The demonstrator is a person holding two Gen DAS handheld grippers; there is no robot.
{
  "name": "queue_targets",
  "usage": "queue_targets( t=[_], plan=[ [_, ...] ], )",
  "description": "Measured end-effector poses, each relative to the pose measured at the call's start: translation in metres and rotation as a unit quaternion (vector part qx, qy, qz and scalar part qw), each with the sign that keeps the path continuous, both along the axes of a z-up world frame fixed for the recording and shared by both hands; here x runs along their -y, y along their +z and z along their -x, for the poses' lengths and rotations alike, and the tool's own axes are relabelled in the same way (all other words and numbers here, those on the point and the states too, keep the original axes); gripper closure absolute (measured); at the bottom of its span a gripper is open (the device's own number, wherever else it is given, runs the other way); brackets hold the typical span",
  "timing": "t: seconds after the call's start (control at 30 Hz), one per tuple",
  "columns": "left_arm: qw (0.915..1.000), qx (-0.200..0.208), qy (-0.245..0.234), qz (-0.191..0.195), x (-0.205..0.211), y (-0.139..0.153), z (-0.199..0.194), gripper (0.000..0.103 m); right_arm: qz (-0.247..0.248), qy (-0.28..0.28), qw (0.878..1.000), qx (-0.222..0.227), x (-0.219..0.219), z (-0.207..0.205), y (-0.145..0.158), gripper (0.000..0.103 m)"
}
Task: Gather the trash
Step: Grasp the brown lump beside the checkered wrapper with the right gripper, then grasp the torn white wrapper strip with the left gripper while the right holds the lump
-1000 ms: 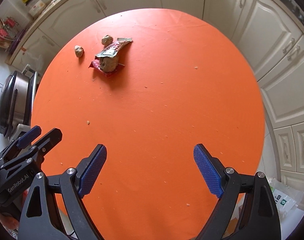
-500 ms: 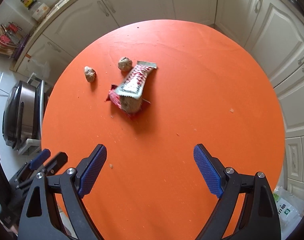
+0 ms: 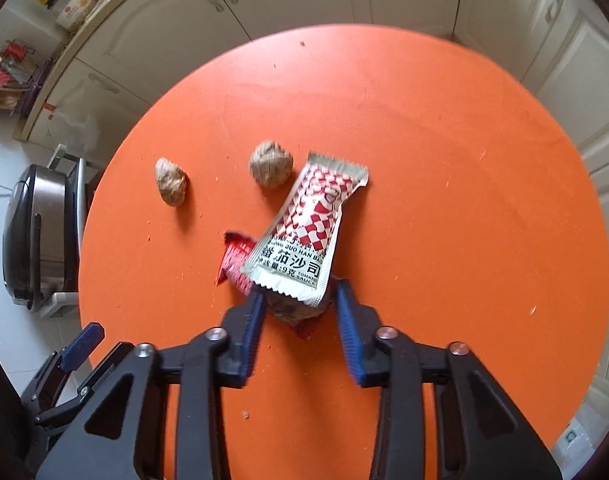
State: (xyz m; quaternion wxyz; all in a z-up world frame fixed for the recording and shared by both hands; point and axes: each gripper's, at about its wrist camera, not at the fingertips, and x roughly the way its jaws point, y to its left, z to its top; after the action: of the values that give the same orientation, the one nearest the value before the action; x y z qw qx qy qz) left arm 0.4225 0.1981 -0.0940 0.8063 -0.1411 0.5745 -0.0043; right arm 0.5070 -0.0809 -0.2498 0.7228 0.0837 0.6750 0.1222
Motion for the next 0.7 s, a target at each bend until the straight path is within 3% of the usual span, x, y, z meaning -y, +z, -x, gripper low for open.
queue_targets(
  t=[0.33, 0.7],
  plan=[
    [0.9994, -0.014, -0.022, 0.022, 0.042, -0.01, -0.035, 0.03, -0.025, 0.007, 1.0, 0.012, 0.025, 0.02, 0.01, 0.072],
    [0.9978, -0.03, -0.055, 0.021, 0.103, -0.017, -0.076, 0.029, -0.065, -0.007, 0.997, 0.046, 0.086, 0.062, 0.047, 0.072]
  ],
)
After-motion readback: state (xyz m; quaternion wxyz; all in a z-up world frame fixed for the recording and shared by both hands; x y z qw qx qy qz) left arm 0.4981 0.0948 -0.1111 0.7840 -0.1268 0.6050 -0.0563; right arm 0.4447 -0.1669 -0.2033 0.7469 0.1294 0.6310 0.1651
